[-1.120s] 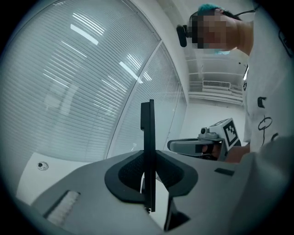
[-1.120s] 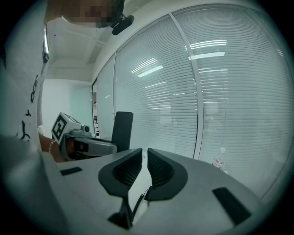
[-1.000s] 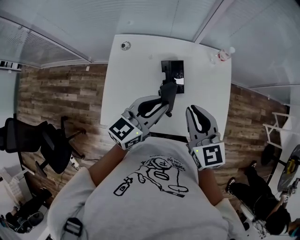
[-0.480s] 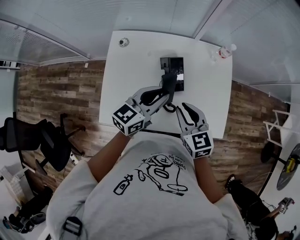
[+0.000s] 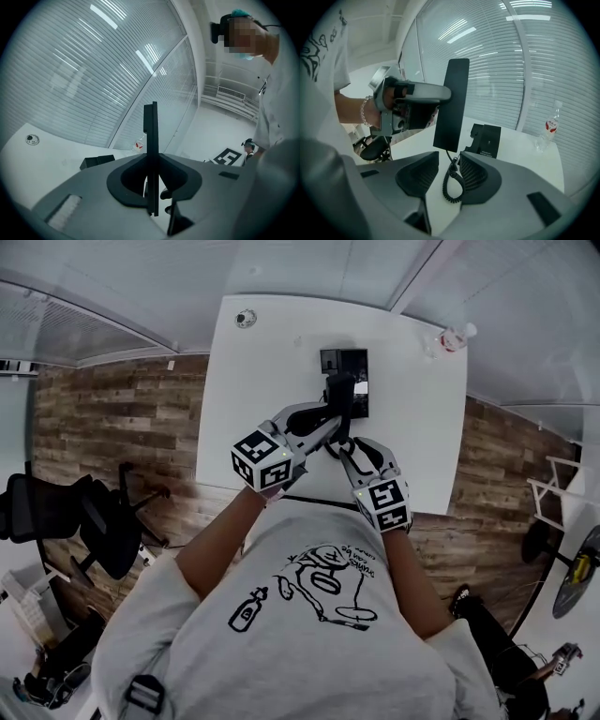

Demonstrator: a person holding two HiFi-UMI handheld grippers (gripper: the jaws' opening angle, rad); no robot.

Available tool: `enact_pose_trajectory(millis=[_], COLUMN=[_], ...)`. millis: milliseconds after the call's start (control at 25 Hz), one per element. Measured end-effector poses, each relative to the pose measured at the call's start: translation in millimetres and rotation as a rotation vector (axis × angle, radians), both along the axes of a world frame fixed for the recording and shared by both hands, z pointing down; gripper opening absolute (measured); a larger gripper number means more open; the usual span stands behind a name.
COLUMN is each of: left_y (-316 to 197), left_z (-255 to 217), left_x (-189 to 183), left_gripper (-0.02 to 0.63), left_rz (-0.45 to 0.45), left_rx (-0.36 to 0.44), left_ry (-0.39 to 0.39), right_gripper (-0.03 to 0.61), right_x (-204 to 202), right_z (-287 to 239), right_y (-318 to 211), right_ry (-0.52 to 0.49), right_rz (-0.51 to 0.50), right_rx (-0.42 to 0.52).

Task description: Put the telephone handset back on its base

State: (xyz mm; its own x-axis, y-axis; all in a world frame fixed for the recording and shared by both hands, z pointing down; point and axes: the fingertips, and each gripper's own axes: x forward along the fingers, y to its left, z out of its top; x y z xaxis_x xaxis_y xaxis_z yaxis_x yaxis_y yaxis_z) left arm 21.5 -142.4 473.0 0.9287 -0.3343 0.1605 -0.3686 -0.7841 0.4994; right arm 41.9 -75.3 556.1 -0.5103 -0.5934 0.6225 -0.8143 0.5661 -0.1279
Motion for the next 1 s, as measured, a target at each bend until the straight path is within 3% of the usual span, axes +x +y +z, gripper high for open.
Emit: enact_pose_trajectory(millis=[560,640,1000], left_y=[-13,-15,-30], left_z=[31,36,71], left_x=[4,3,4], left_gripper=[0.069,0.069,0.069], left_rz=[0.011,0.01,0.023], left_rx=[-0.119,-0.14,-0.298], left_ry=[0.047,0.054,0.139], right_gripper=[0.114,0.036,0.018], right_x=[-1,-1,6], right_z=[57,61,73], right_y=[-8,-7,0], right_ry=[0.03,0.04,0.052], right_rz=[-0.031,-0.03,-0.016], right_rx=[-0.069,-0.07,-0.09])
